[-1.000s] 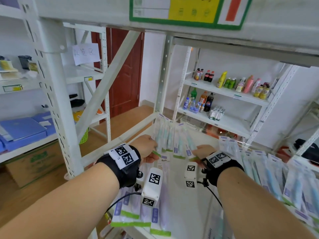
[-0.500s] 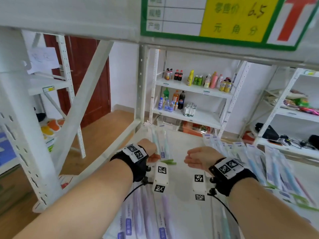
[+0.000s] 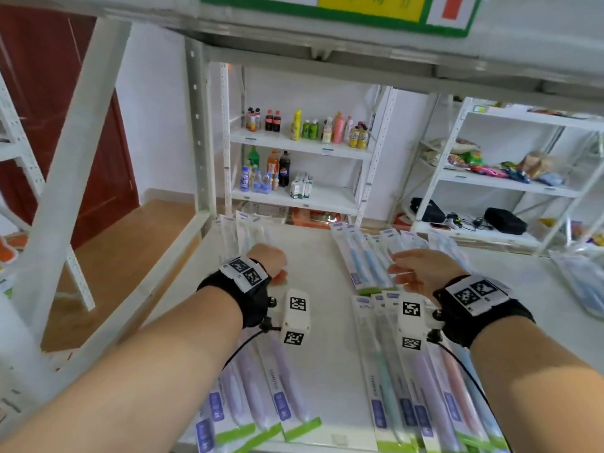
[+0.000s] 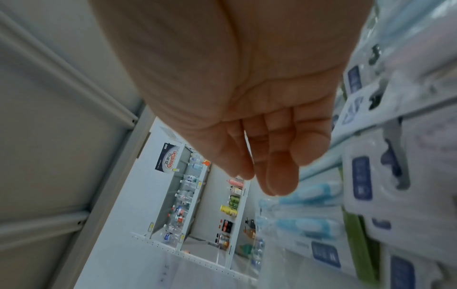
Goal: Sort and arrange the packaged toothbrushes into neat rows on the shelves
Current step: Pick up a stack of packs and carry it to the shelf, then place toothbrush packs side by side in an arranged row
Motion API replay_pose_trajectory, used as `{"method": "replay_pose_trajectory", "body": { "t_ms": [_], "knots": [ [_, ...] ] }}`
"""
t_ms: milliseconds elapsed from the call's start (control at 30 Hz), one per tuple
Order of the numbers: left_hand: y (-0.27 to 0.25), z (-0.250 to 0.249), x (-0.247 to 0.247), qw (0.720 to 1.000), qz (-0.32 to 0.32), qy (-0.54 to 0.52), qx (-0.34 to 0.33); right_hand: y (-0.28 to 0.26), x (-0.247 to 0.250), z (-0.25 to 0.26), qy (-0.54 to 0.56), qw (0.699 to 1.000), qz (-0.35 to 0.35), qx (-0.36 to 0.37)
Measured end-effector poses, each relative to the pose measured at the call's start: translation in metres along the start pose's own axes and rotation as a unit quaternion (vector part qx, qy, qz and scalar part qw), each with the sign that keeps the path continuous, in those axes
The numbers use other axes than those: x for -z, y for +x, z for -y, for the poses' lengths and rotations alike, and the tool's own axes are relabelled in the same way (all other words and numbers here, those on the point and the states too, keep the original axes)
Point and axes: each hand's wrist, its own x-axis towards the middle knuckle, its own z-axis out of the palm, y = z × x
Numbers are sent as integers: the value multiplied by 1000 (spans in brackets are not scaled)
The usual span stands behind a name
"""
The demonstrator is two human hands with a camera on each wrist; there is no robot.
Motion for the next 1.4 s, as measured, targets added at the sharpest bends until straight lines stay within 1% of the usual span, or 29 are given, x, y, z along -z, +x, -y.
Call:
{"method": "replay_pose_trajectory", "body": {
  "t_ms": [33, 67, 167, 267, 367, 500, 567, 633, 733, 800, 867, 933, 1033, 1133, 1200, 1300, 1333, 1400],
  "knots": [
    [-6, 2, -9, 1000, 9, 8, -27, -2, 6, -1, -3, 1000, -6, 2],
    [-9, 3, -17, 999, 25, 16, -38, -4, 10, -3, -7, 1000, -8, 3],
    [-22, 8, -45, 996, 80, 33, -18, -11, 24, -10, -21, 1000, -7, 0],
    [-42, 12, -69, 994, 103, 31, 2, -17, 33, -15, -37, 999, 0, 0],
    [-58, 22, -89, 992, 115, 59, 8, -24, 40, -23, -54, 998, 17, 3],
    [-79, 32, -109, 993, 84, 85, 2, -37, 54, -38, -70, 996, 54, 8],
    [-91, 37, -117, 988, 72, 135, -10, -44, 64, -45, -73, 995, 69, 17],
    [-101, 42, -124, 972, 54, 229, -27, -49, 74, -51, -67, 995, 75, 22],
    [-114, 52, -135, 937, 25, 345, -41, -56, 94, -61, -60, 995, 74, 30],
    [-122, 59, -143, 921, -10, 387, -40, -59, 107, -68, -66, 995, 69, 35],
    [-131, 63, -153, 907, -34, 420, -25, -65, 122, -78, -76, 994, 66, 38],
    [-132, 62, -155, 901, -37, 433, -7, -67, 127, -85, -83, 994, 64, 39],
    [-139, 62, -160, 900, -37, 434, 11, -73, 144, -94, -89, 993, 65, 34],
    [-140, 66, -159, 891, -45, 450, 27, -77, 158, -101, -91, 994, 51, 31],
    [-137, 69, -157, 893, -43, 446, 38, -80, 167, -106, -93, 994, 42, 30],
    [-137, 70, -155, 901, -47, 429, 40, -84, 176, -111, -116, 990, 68, 35],
    [-140, 70, -154, 903, -48, 426, 40, -86, 177, -111, -130, 987, 79, 45],
    [-145, 70, -152, 907, -55, 415, 39, -89, 175, -109, -154, 979, 102, 86]
  ]
}}
